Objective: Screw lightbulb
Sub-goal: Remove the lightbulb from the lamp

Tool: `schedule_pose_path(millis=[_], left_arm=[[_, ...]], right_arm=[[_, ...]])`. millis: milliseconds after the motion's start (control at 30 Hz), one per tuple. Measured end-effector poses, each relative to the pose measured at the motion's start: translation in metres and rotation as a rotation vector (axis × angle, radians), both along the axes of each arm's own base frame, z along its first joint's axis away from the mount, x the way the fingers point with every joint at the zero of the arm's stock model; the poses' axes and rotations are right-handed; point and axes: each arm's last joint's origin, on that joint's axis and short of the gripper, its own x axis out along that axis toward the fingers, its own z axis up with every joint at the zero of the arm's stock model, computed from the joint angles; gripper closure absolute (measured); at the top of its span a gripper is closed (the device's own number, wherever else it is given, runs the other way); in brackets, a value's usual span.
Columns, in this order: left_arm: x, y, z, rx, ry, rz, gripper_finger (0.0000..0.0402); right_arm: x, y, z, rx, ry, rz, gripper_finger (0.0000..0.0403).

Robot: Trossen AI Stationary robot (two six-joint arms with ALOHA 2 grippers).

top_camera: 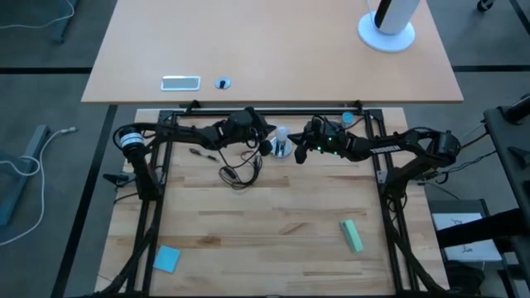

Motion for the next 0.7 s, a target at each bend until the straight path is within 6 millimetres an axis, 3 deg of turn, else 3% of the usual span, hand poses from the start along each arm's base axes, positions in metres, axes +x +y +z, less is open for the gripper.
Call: schedule_pose_path(millis=[400,700], left_arm=[[-0.002,-0.009,0.004,-0.070,0.011,-0.100,0.0401],[-0.008,-0.008,0.014,-0.024,0.027,-0.018,0.0401]], right_arm=[[-0.002,-0.004,0.000,-0.047,0.021,-0.101,0.0403],[-0.003,0.001,0.007,-0.049,-0.001,-0.068,0.0403]])
